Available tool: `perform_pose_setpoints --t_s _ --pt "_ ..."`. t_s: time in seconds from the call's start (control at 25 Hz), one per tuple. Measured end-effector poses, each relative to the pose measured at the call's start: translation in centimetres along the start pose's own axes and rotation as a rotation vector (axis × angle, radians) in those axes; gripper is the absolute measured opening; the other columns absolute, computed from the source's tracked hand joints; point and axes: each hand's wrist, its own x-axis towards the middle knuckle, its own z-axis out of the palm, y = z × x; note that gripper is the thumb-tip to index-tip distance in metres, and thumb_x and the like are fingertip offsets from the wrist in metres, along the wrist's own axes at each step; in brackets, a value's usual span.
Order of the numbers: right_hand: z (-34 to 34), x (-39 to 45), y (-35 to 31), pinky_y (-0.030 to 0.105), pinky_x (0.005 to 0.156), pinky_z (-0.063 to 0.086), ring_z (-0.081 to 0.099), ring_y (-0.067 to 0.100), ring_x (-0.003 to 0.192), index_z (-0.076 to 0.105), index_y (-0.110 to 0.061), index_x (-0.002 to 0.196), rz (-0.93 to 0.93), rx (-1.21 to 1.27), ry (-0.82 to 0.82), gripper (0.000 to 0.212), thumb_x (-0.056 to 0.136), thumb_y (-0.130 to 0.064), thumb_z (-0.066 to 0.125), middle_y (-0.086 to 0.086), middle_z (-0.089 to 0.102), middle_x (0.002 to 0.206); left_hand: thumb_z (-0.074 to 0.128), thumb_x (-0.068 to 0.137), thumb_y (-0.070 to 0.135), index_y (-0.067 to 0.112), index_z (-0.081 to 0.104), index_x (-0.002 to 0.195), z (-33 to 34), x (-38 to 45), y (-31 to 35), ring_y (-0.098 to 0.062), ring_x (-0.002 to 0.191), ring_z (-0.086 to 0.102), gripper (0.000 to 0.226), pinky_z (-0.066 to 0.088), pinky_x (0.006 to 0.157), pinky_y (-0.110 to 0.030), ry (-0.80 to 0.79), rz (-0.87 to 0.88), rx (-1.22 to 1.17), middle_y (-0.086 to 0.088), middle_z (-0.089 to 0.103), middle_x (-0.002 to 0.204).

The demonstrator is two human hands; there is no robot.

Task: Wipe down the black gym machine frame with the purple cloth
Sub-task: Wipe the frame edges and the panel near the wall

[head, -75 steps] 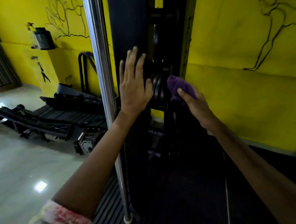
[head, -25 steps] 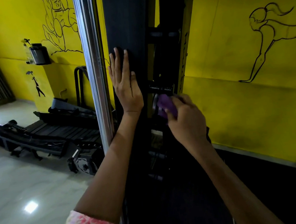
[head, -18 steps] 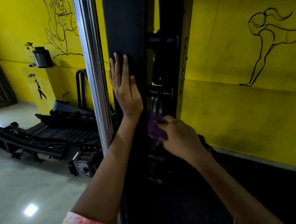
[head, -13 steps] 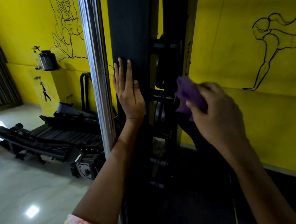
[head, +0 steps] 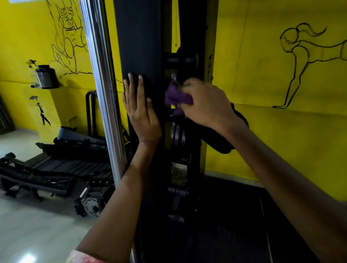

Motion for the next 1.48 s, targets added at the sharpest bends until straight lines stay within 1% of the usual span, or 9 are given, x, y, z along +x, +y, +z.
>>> perform_pose_setpoints --t_s 0.08,0.28,0.52,0.72,0.84,1.0,1.24,1.36,1.48 --pt "0.9 -0.1 -1.3 0.031 0.084 0.042 0.054 0.027 0.111 0.058 -0.017 0.123 0.016 -0.01 0.113 0.034 0.091 -0.029 0.055 0.002 0.048 0.135 0.032 0.097 0.015 -0.004 0.043 0.137 -0.3 0.0 0.2 -0.036 0.14 0.025 0.046 0.016 0.116 -0.046 -0.008 0.011 0.011 -0.028 0.036 0.146" --pt "-1.8 -0.7 0.5 0.034 0.086 0.043 0.055 0.025 0.11 0.068 -0.016 0.11 -0.055 0.156 -0.252 0.027 0.086 -0.027 0.064 0.001 0.055 0.124 0.036 0.095 0.023 -0.002 0.047 0.134 -0.8 0.6 1.9 -0.03 0.137 0.027 0.048 0.021 0.113 -0.041 -0.03 -0.083 0.057 -0.023 0.039 0.145" --pt "-8.4 0.0 -0.8 0.023 0.071 0.03 0.055 0.024 0.103 0.065 -0.014 0.113 0.149 0.212 0.338 0.028 0.09 -0.028 0.059 0.007 0.057 0.111 0.052 0.082 0.052 0.004 0.035 0.144 -0.5 2.6 4.7 -0.034 0.144 0.016 0.08 0.008 0.114 -0.051 -0.123 -0.213 0.143 -0.018 0.025 0.153" --pt "-8.2 7.7 -3.5 0.033 0.081 0.045 0.059 0.03 0.109 0.063 -0.011 0.115 0.277 0.216 0.102 0.032 0.091 -0.031 0.056 0.01 0.063 0.117 0.073 0.074 0.042 0.014 0.014 0.152 -0.6 5.3 7.1 -0.036 0.146 -0.001 0.102 0.004 0.11 -0.063 -0.258 -0.327 0.291 -0.011 0.0 0.16" --pt "-7.0 6.5 -3.9 0.035 0.082 0.047 0.058 0.032 0.109 0.061 -0.007 0.112 0.142 -0.018 0.077 0.032 0.086 -0.025 0.059 0.011 0.063 0.114 0.077 0.072 0.04 0.017 0.006 0.153 -1.4 6.3 7.1 -0.032 0.145 0.007 0.11 0.013 0.112 -0.058 -0.286 -0.428 0.271 -0.013 0.001 0.159" --pt "-10.3 5.8 -2.6 0.032 0.075 0.042 0.059 0.027 0.104 0.064 -0.017 0.117 -0.032 -0.223 -0.208 0.032 0.085 -0.02 0.057 0.007 0.062 0.115 0.08 0.068 0.042 0.017 0.006 0.153 -2.1 7.0 8.1 -0.032 0.142 0.016 0.116 0.02 0.112 -0.053 -0.287 -0.476 0.235 -0.016 0.011 0.156" --pt "-16.0 9.3 -2.5 0.027 0.07 0.035 0.06 0.022 0.1 0.062 -0.014 0.117 0.073 -0.025 0.448 0.028 0.09 -0.024 0.057 0.003 0.061 0.111 0.069 0.081 0.019 0.015 0.015 0.152 -2.3 10.4 9.8 -0.028 0.145 0.008 0.09 0.006 0.114 -0.038 -0.216 -0.253 0.098 -0.012 0.005 0.159" --pt "-15.6 13.4 -3.4 0.029 0.075 0.041 0.06 0.028 0.105 0.063 -0.011 0.112 0.143 0.022 0.297 0.027 0.089 -0.024 0.057 0.008 0.064 0.111 0.068 0.082 0.025 0.017 0.012 0.153 -1.5 14.4 11.0 -0.022 0.147 -0.001 0.09 0.004 0.112 -0.036 -0.197 -0.127 0.158 -0.006 -0.005 0.16" --pt "-15.0 14.4 -2.5 0.031 0.078 0.043 0.059 0.032 0.104 0.062 -0.009 0.108 0.07 -0.026 0.149 0.026 0.086 -0.022 0.058 0.013 0.063 0.112 0.069 0.08 0.039 0.019 0.003 0.153 -0.5 16.4 10.6 -0.023 0.147 -0.01 0.101 0.009 0.113 -0.051 -0.31 -0.113 0.31 -0.006 -0.013 0.159"
